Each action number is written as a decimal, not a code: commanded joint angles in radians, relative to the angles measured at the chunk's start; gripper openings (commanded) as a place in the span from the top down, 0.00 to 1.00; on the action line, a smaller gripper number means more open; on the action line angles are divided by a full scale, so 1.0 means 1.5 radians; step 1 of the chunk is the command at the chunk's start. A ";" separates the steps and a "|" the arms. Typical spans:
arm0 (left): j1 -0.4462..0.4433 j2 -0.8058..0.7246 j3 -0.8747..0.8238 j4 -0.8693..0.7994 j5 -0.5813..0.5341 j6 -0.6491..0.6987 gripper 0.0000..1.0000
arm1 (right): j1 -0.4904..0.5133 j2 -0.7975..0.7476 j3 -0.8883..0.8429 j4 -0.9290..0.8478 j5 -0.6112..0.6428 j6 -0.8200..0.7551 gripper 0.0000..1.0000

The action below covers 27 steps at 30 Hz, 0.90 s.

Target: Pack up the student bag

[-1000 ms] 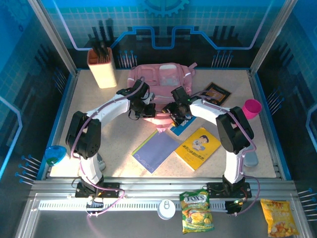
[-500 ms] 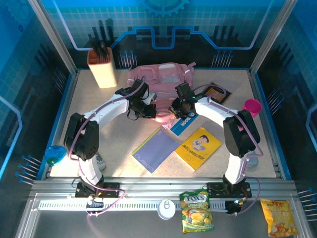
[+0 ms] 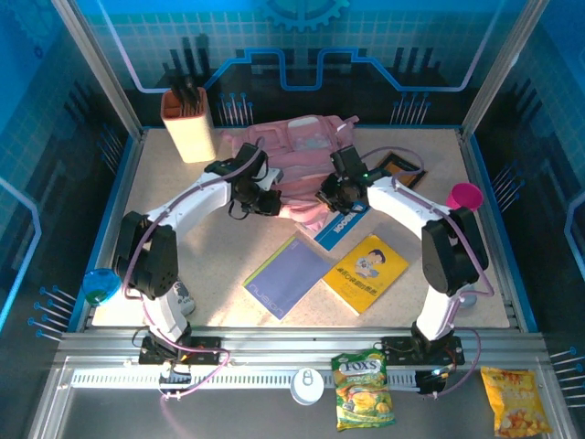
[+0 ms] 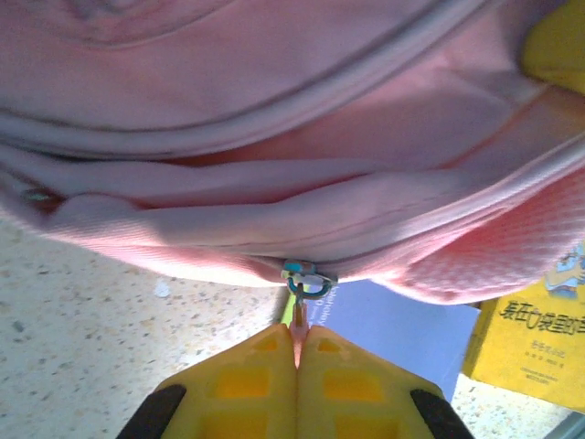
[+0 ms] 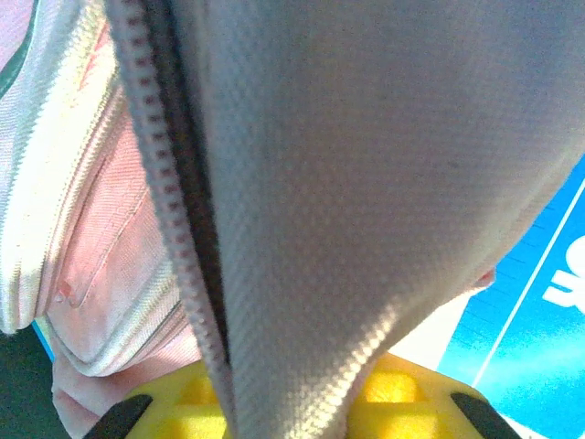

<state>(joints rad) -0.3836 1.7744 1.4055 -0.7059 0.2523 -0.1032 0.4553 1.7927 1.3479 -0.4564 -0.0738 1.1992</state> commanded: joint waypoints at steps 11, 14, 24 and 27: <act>0.064 0.063 0.049 -0.070 -0.139 0.026 1.00 | -0.038 -0.084 -0.035 0.022 0.040 -0.028 0.85; 0.089 0.084 0.078 -0.067 -0.115 0.023 1.00 | -0.046 -0.097 -0.049 0.029 0.021 -0.023 0.85; 0.124 0.146 0.149 -0.020 -0.134 0.056 1.00 | -0.068 -0.141 -0.084 0.032 -0.020 -0.026 0.84; 0.124 0.167 0.175 -0.005 -0.180 0.041 0.95 | -0.068 -0.149 -0.094 0.035 -0.024 -0.022 0.84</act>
<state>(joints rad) -0.2188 1.9965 1.6123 -0.7502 0.0795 -0.0452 0.3714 1.6295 1.2091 -0.4370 -0.1131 1.1770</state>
